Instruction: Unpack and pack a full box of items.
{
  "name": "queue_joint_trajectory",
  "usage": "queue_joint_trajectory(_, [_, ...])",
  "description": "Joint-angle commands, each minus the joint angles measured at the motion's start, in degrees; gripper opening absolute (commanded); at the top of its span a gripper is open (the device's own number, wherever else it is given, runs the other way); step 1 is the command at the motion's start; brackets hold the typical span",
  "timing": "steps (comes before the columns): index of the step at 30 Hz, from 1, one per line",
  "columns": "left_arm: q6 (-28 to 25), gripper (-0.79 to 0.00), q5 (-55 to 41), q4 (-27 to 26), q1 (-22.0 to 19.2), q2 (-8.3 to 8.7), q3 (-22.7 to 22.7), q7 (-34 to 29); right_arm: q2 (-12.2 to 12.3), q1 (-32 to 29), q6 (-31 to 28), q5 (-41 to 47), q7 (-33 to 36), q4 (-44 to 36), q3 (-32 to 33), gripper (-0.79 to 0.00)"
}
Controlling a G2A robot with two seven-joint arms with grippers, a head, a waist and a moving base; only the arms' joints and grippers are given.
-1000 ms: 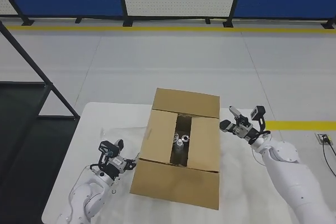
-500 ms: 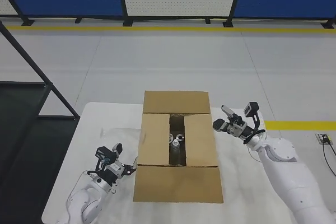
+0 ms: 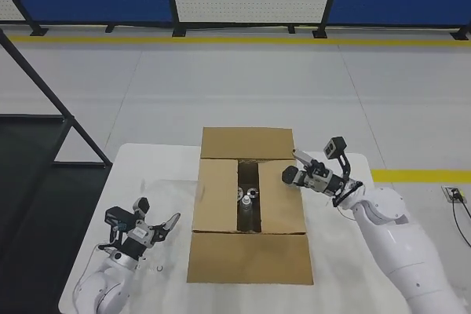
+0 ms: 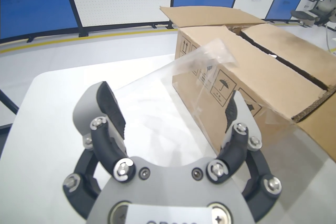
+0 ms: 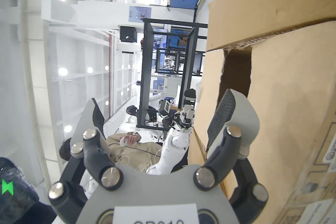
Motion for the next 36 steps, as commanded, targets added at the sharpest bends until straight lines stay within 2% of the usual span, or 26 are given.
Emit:
queue_joint_trajectory(1, [-0.24,0.0,-0.69,-0.48,0.92,0.16,-1.01,-0.51,0.02,-0.03,-0.11,0.65,0.86,0.04,0.1,0.0])
queue_joint_trajectory(8, [-0.44,0.0,-0.85,-0.56,1.1,0.19,-1.15,-0.65,-0.01,-0.19,0.06,0.47,0.77,-0.19,-0.07,0.0])
queue_joint_trajectory(13, [-0.12,0.0,-1.6,-1.87,1.34,0.17,-1.13,-1.45,-1.28,1.93,5.09,-2.7,-0.13,-2.3,-4.74,0.0])
queue_joint_trajectory(17, [0.12,0.0,-2.43,-2.84,1.94,0.24,-1.86,-1.46,-3.23,6.71,8.38,-7.2,-3.88,1.77,-10.08,0.0])
queue_joint_trajectory(19, [0.0,0.0,-2.77,-2.99,2.42,0.29,-2.25,-1.35,-4.5,8.72,9.02,-6.73,-3.59,4.14,-12.53,0.0])
queue_joint_trajectory(28, [1.35,0.0,-3.01,-2.16,3.26,0.36,-3.13,-0.76,-9.9,15.82,5.09,-3.32,-0.75,16.81,-19.23,0.0])
queue_joint_trajectory(36, [1.39,0.0,-3.24,-1.91,3.13,0.37,-3.13,-0.53,-14.65,19.84,3.89,-3.78,-1.67,24.35,-23.89,0.0])
